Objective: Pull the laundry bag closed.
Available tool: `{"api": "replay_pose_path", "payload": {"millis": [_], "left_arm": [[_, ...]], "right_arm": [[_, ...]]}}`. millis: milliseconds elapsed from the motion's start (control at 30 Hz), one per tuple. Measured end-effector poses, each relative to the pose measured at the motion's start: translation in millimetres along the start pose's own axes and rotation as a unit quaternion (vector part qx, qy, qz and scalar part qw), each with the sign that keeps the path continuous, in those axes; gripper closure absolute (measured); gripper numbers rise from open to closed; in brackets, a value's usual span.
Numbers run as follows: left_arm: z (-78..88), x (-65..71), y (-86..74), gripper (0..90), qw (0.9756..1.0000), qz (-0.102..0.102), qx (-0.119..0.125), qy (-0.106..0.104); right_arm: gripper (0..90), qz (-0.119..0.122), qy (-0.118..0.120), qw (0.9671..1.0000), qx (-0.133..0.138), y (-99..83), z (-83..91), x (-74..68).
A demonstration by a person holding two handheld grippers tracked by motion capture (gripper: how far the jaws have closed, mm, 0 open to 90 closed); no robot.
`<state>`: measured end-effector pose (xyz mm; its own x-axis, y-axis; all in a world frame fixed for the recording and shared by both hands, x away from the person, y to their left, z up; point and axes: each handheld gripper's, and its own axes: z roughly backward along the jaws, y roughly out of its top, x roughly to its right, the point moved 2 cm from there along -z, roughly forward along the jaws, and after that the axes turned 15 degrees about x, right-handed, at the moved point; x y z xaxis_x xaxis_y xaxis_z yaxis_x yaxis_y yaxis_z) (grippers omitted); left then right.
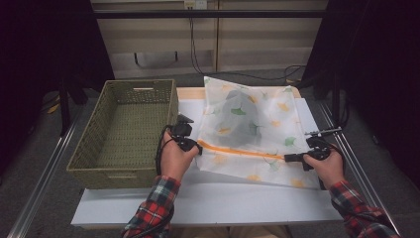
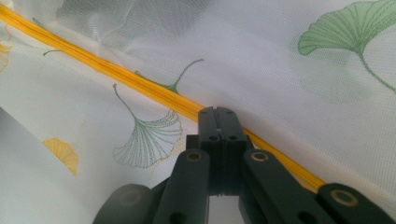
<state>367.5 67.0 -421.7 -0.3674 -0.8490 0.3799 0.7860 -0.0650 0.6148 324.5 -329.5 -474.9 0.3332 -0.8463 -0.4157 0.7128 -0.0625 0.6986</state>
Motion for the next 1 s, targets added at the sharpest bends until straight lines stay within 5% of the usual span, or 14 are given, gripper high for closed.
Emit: {"api": "replay_pose_path", "payload": {"millis": [1000], "left_arm": [[4.6,-0.4,1.1,89.7,1.0,0.006,0.003,-0.002]], "right_arm": [[90.0,-0.007,-0.02,0.9998,0.005,-0.4,10.4,8.4]]}}
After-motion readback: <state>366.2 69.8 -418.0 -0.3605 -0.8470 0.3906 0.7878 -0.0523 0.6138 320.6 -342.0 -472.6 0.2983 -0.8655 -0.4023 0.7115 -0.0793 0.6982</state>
